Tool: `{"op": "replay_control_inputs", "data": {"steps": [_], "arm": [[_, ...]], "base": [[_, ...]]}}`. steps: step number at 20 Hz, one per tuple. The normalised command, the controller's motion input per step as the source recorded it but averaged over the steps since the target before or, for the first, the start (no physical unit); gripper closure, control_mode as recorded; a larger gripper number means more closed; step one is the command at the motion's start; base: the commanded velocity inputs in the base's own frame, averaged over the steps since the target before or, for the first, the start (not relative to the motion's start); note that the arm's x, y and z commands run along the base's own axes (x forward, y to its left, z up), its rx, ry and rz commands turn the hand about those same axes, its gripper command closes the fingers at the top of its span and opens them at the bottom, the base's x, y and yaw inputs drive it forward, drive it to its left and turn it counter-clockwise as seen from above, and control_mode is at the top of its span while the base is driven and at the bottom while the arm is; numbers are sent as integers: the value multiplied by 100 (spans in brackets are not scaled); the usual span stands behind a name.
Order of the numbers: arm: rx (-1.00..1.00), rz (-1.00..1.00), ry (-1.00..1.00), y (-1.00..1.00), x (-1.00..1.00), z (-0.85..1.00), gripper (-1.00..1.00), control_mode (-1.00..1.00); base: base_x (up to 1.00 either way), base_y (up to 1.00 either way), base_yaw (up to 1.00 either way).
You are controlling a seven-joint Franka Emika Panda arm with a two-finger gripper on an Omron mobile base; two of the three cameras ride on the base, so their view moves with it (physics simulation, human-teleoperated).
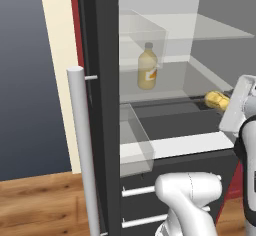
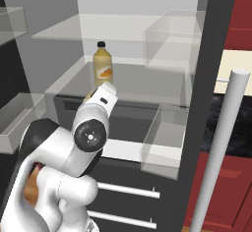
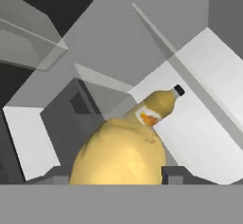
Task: Pick potato from the fridge and place it on the plate on the counter.
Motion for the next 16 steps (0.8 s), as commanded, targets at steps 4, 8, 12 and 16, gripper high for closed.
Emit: {"op": "replay_control_inputs", "data": {"steps": [4, 8, 12, 16], "arm": [[-29, 0, -4, 67, -39, -26, 100, -100], [-26, 0, -3, 40, -7, -33, 100, -100], [-19, -1, -6, 11, 0, -38, 100, -100], [-17, -1, -7, 17, -2, -35, 100, -100]], "base": [[0, 0, 0], [0, 0, 0], [0, 0, 0], [0, 0, 0]]}}
